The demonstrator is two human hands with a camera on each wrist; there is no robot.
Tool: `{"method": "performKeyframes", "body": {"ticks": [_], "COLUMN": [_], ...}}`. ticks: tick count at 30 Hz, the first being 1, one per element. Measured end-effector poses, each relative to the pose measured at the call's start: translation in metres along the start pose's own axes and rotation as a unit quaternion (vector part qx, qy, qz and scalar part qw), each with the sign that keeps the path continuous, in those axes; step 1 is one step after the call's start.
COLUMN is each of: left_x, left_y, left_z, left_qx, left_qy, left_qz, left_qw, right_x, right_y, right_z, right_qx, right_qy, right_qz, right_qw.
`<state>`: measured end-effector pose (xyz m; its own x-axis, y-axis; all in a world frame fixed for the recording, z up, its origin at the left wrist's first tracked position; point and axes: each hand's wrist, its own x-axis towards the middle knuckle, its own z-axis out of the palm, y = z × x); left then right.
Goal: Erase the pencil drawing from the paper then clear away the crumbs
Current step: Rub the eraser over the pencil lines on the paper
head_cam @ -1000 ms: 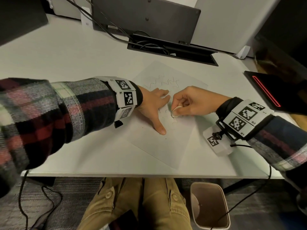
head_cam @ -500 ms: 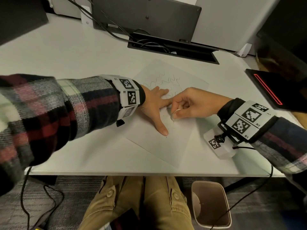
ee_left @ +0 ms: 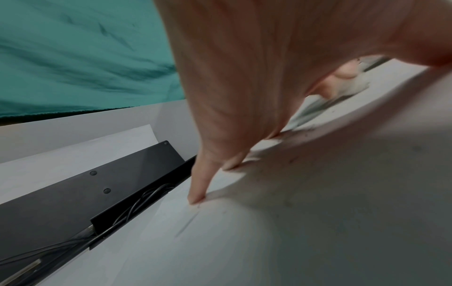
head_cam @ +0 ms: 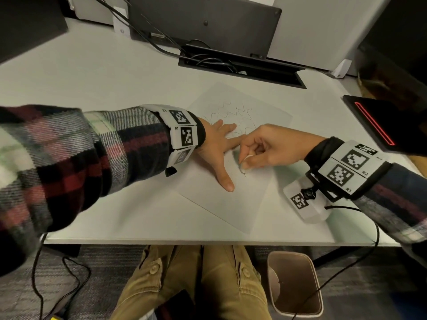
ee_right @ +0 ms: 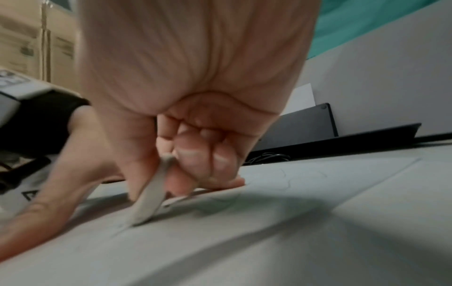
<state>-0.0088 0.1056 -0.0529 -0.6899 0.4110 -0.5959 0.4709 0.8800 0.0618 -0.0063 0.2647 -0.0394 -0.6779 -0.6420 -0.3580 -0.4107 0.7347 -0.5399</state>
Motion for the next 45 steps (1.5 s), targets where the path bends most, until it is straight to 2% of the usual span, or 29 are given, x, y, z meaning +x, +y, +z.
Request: {"method": "performKeyframes", "body": {"ticks": [3,7,12,16,21,25,29,33,37,41,45], "left_x": [0.000,0.001,0.000,0.002,0.001,0.002,0.001,0.002,0.002,0.000,0.004], "left_y": [0.000,-0.001,0.000,-0.002,0.000,-0.002,-0.001,-0.002,-0.001,-0.003,-0.005], "left_z": [-0.001,0.000,0.000,0.000,0.000,0.000,0.000,0.000,-0.001,0.000,-0.002], "left_qx": [0.003,0.004,-0.006,-0.015,-0.006,-0.004,0.000,0.000,0.005,-0.002,-0.013], "left_qy": [0.002,0.003,-0.002,-0.005,-0.003,-0.003,-0.002,-0.002,-0.002,0.013,0.042], "left_qz": [0.000,-0.004,0.000,-0.001,0.000,-0.001,0.001,-0.001,0.000,0.005,0.004], "left_qw": [1.000,1.000,1.000,1.000,1.000,1.000,1.000,1.000,1.000,1.000,0.999], "right_x": [0.001,-0.005,0.001,0.000,0.005,-0.001,0.003,-0.002,0.001,0.005,0.005], "right_y": [0.000,-0.002,-0.001,-0.007,-0.001,-0.006,0.000,0.002,0.011,0.019,0.023], "right_z": [-0.002,0.006,0.000,0.009,-0.001,0.008,-0.001,0.002,-0.009,-0.019,-0.023], "right_qx": [-0.016,0.024,-0.020,0.012,-0.032,0.012,-0.023,-0.007,-0.055,0.017,0.027], "right_qy": [0.031,-0.032,0.030,-0.027,0.030,-0.030,0.030,0.000,0.049,0.072,0.066], "right_qz": [-0.001,0.007,0.005,0.001,0.003,0.003,-0.001,0.007,0.018,0.040,0.045], "right_qw": [0.999,0.999,0.999,1.000,0.999,0.999,0.999,1.000,0.997,0.997,0.996]}}
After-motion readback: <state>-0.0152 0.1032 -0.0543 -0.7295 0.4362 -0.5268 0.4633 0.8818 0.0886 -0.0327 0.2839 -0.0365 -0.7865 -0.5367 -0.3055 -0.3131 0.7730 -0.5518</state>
